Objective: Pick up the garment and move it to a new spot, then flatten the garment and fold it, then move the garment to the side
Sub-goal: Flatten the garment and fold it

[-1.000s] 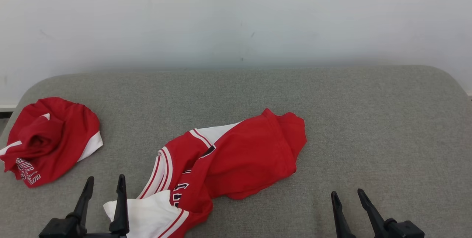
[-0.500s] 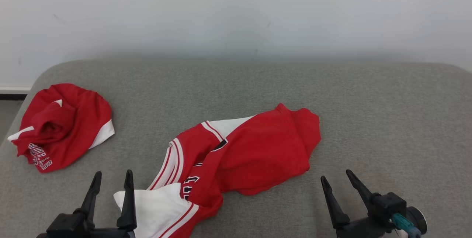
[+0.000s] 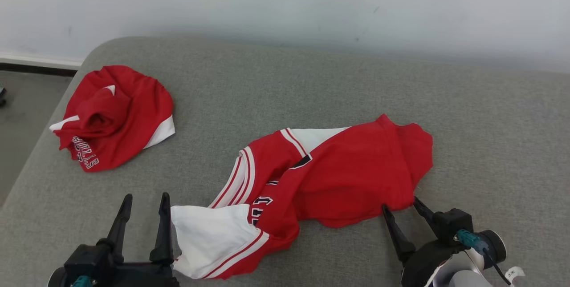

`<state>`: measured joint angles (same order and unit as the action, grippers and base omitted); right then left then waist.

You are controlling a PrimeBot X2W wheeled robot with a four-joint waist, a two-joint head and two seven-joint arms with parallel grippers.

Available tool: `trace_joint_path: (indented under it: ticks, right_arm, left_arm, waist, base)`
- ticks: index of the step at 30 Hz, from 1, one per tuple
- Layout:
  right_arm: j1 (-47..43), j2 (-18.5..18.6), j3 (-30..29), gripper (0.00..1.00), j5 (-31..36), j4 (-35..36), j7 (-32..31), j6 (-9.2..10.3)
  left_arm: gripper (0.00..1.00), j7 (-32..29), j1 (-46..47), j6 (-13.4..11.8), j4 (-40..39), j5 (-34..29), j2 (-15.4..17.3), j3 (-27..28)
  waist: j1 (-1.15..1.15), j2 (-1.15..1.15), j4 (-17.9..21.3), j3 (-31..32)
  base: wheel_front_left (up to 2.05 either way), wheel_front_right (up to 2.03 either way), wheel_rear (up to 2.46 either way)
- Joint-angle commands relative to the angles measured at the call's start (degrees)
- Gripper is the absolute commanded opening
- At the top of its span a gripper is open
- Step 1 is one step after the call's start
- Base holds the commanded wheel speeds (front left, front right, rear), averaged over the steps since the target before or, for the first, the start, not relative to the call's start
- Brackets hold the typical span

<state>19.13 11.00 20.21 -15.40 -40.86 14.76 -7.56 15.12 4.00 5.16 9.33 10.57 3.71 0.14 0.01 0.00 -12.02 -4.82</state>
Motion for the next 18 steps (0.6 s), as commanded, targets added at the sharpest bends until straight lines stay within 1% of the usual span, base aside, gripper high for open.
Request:
trace_joint_path:
  ticks: [1,2,7,9,13,18]
  right_arm:
    - [1.13,0.34,0.71,0.22,-0.93,-1.16,0.35,0.15]
    - [1.57,0.48,1.05,0.00,-1.21,-1.74,0.41,0.15]
    - [2.16,1.04,1.34,0.00,-2.63,-0.18,0.47,0.15]
    - [1.06,1.17,1.37,0.00,-2.87,1.47,0.47,0.15]
    - [-2.31,1.99,0.52,0.00,-3.50,6.39,0.38,0.15]
    - [-7.72,3.40,-1.04,0.00,-4.02,13.02,0.40,0.15]
  left_arm:
    - [1.00,0.04,0.70,0.24,0.10,-0.34,-0.23,0.17]
    - [1.00,0.04,0.78,0.31,0.15,-0.38,-0.26,0.25]
    - [1.00,0.05,-0.08,0.19,0.36,-0.21,-0.55,0.87]
    - [1.00,0.04,-0.94,0.23,0.68,-0.10,-0.56,1.10]
    - [1.00,0.04,-1.94,0.39,1.30,-0.04,-0.64,1.16]
    - [1.00,0.04,-2.68,0.42,1.72,0.07,-0.75,1.00]
  waist:
    - [-0.01,0.00,-1.43,-1.46]
    - [-0.01,0.00,-1.49,-1.54]
    - [-0.01,0.00,0.01,-1.11]
    - [-0.01,0.00,1.41,-0.33]
    - [-0.01,0.00,4.36,1.30]
    - [-0.01,0.00,8.12,1.91]
  base:
    - [0.00,0.00,0.00]
    - [0.00,0.00,0.00]
    - [0.00,0.00,0.00]
    - [0.00,0.00,0.00]
    - [0.00,0.00,0.00]
    - [0.00,0.00,0.00]
